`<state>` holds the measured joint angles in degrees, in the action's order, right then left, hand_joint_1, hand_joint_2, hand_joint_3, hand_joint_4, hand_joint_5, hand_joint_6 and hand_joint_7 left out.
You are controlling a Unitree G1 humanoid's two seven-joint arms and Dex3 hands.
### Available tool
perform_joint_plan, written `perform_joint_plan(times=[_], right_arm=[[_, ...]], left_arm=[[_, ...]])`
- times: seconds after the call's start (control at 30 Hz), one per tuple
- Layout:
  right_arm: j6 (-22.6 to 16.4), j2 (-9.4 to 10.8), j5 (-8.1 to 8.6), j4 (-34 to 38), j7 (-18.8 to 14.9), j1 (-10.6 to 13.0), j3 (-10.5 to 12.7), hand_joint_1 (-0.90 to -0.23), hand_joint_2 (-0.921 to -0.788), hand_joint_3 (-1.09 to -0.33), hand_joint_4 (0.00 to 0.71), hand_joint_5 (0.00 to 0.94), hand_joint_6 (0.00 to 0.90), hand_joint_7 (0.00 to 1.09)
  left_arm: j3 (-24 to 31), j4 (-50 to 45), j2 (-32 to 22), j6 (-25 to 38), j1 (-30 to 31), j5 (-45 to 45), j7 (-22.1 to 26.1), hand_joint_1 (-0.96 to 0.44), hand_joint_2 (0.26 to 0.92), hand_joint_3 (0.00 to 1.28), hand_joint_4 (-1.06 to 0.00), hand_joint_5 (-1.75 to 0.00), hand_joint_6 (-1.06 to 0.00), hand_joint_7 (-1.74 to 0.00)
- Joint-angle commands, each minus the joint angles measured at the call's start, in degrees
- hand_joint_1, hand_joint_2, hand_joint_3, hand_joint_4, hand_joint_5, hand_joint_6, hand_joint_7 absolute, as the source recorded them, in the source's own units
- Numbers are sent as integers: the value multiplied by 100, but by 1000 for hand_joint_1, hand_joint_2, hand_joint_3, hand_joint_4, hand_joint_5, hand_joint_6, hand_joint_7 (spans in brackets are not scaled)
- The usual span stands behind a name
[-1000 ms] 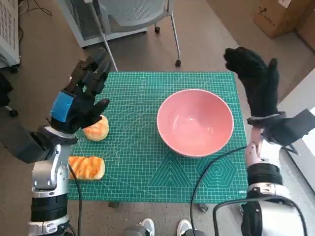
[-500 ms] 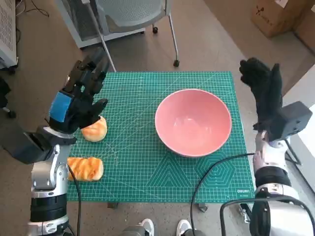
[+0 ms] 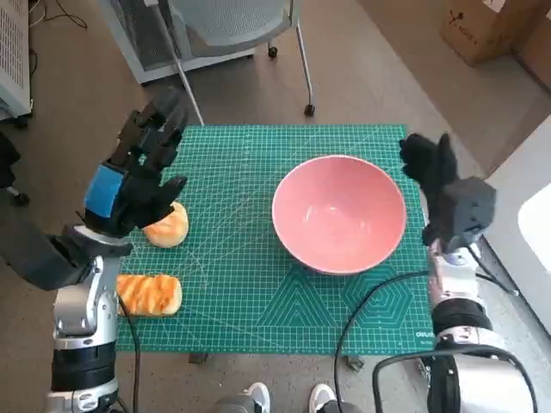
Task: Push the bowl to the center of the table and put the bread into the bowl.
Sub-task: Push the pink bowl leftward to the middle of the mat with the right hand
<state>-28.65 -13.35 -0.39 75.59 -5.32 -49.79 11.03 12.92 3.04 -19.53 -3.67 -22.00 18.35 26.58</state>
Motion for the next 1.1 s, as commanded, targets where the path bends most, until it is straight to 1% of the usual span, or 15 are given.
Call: perform_joint_plan(times=[0.03, 0.17, 0.47, 0.63, 0.77, 0.9, 1.1], right_arm=[[302, 170, -16, 98, -6, 202, 20, -617, -921, -833, 68, 5, 252, 8], [370, 303, 33, 84, -77, 203, 57, -627, -921, -834, 68, 4, 253, 9], [380, 557, 66, 53, -168, 143, 89, -631, -921, -834, 65, 2, 262, 13], [360, 711, 21, 45, -122, 76, 56, -639, -921, -832, 73, 5, 260, 12], [358, 826, -37, 57, -73, 17, 3, -670, -921, -810, 88, 11, 273, 18], [378, 904, -86, 73, -69, -51, -45, -697, -921, -790, 99, 14, 283, 24], [471, 1007, -151, 102, -59, -188, -92, -705, -921, -784, 100, 12, 279, 22]], left_arm=[[76, -116, -77, -61, 115, 45, 26, -632, 921, 362, -56, -6, 1, -388], [113, -143, -106, -44, 165, 73, 50, -628, 921, 358, -57, -6, 1, -392], [205, -259, -177, 53, 244, 139, 87, -643, 921, 353, -60, -7, 1, -397], [242, -356, -213, 112, 313, 132, 56, -638, 921, 350, -62, -7, 1, -405], [279, -425, -242, 159, 374, 128, 21, -637, 921, 349, -63, -7, 1, -409], [321, -488, -251, 203, 435, 148, 5, -641, 921, 342, -66, -8, 1, -413], [364, -613, -262, 247, 528, 146, -41, -648, 921, 336, -66, -7, 1, -413]])
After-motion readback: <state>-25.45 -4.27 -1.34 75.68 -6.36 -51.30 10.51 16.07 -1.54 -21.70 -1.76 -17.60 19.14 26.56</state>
